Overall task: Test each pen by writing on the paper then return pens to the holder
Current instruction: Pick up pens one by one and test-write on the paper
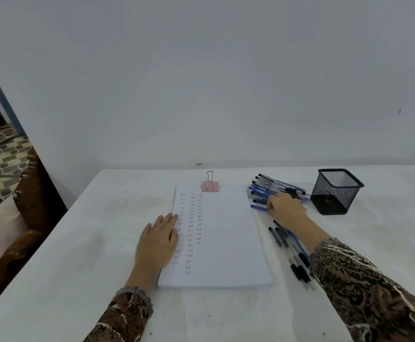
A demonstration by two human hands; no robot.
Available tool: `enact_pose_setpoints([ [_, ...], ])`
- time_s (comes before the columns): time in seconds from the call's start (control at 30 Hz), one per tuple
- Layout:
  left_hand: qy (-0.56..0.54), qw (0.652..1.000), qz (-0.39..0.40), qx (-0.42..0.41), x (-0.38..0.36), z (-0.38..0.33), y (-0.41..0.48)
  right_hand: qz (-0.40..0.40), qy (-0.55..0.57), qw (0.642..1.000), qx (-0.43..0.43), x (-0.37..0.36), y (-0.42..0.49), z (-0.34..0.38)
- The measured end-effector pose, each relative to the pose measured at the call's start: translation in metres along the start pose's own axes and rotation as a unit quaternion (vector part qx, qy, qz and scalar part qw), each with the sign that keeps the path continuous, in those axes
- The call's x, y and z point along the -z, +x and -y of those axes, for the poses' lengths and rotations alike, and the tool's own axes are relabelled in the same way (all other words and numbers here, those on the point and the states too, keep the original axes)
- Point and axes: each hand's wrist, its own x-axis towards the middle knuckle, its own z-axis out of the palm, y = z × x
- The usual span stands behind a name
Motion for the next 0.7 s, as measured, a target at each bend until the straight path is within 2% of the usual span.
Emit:
enact_pose_setpoints([
  [0.1, -0.004, 1.000, -0.001, 0.002, 0.000, -0.001, 0.000, -0.030, -0.004, 0.999, 0.020, 0.003, 0.002, 0.003],
  [0.27, 0.007, 1.000, 0.003, 0.002, 0.000, -0.001, 0.001, 0.047, -0.018, 0.998, 0.039, 0.008, 0.002, 0.005],
  [0.5, 0.018, 1.000, 0.007, 0.003, 0.001, -0.002, 0.000, 0.051, -0.034, 0.997, 0.052, 0.005, 0.005, 0.001],
  [0.57, 0.014, 1.000, 0.009, 0.003, 0.002, -0.003, 0.000, 0.019, 0.009, 0.999, 0.046, 0.010, 0.008, 0.003],
  [0.63, 0.014, 1.000, 0.010, 0.000, 0.002, -0.002, -0.001, -0.049, 0.094, 0.993, 0.048, 0.019, 0.010, 0.007],
  [0.7, 0.016, 1.000, 0.011, 0.000, 0.002, -0.002, 0.000, -0.123, 0.235, 0.962, 0.059, 0.031, 0.008, 0.015],
])
